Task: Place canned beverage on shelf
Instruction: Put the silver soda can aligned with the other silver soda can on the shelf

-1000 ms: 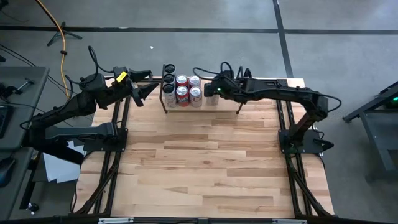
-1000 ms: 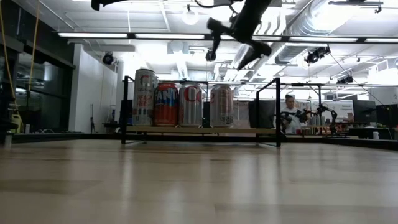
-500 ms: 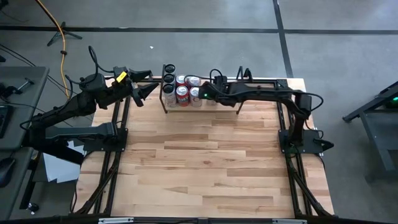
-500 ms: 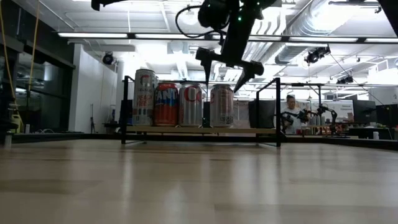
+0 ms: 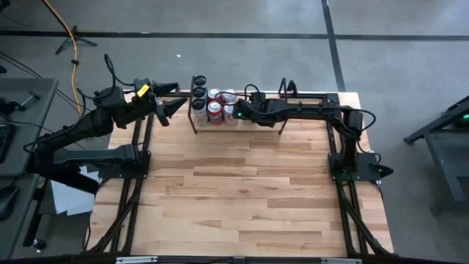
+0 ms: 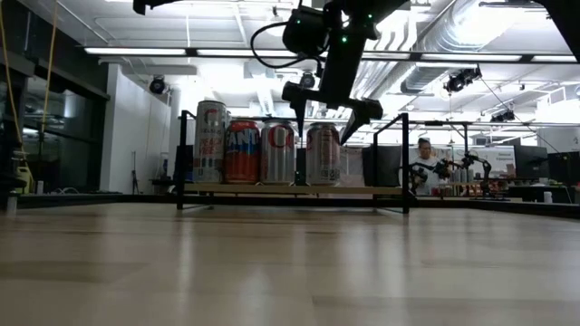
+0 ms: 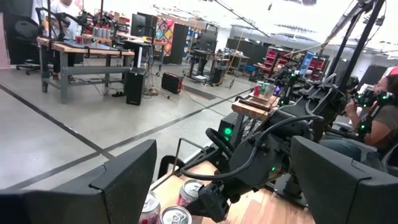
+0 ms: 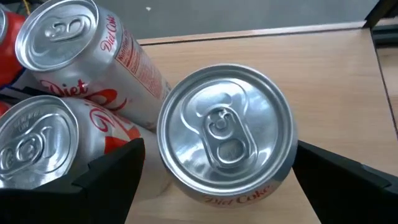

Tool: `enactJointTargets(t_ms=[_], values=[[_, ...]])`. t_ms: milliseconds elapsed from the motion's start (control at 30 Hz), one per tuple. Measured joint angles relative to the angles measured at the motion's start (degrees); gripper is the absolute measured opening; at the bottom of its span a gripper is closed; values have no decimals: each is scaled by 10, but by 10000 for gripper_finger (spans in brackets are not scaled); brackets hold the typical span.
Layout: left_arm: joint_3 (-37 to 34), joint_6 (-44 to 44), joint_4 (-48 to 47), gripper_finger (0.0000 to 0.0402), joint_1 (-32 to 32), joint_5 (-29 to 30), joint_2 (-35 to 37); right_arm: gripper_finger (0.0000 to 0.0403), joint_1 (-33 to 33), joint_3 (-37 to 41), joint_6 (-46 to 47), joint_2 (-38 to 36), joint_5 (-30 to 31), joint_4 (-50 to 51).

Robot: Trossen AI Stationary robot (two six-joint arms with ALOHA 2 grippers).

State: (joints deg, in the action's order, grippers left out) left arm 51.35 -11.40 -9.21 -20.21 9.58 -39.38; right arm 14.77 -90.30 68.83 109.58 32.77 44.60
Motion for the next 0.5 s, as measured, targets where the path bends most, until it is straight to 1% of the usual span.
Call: enactJointTargets(t_ms=[100, 200, 267, 367, 500], values=[[0, 0, 0, 325, 0, 0, 0, 381, 4, 0, -7, 0, 0, 0], [0, 0, 0, 325, 0, 0, 0, 380, 9, 0, -1, 0, -15, 4], [0, 0, 0, 325, 0, 0, 0, 373, 10, 0, 3, 0, -18, 8], [0, 0, 0, 325, 0, 0, 0, 344, 10, 0, 2, 0, -15, 11], [0, 1, 0, 325, 0, 0, 0, 287, 11, 0, -28, 0, -14, 12]])
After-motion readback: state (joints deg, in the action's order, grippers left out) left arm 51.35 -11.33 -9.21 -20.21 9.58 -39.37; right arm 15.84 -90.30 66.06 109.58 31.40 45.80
